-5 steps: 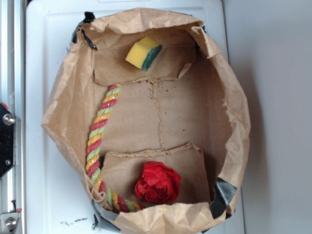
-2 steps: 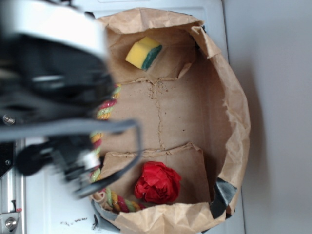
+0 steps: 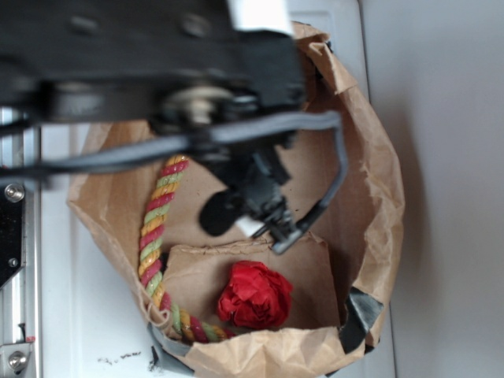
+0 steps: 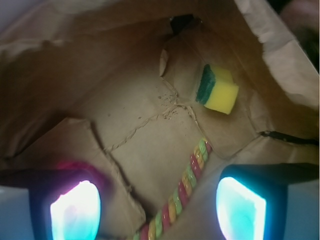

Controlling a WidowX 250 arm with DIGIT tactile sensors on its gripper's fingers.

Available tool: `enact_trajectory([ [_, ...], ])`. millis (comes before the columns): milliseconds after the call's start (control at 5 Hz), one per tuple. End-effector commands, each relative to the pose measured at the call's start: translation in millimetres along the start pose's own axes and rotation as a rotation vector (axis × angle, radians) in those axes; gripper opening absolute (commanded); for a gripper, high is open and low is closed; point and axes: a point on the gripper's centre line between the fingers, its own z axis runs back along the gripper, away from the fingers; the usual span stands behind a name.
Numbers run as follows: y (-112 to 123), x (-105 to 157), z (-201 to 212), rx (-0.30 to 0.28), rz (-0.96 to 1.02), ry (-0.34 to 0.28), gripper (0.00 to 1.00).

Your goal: Grab the green sponge.

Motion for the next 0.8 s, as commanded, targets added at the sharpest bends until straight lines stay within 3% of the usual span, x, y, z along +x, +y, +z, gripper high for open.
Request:
enact_trajectory([
  [0,14.7,30.5,-18.7,0.058,0.099,-0.072,1.0],
  [600,43.2,39.7,-51.8,0.176,0.142,-0.058,1.0],
])
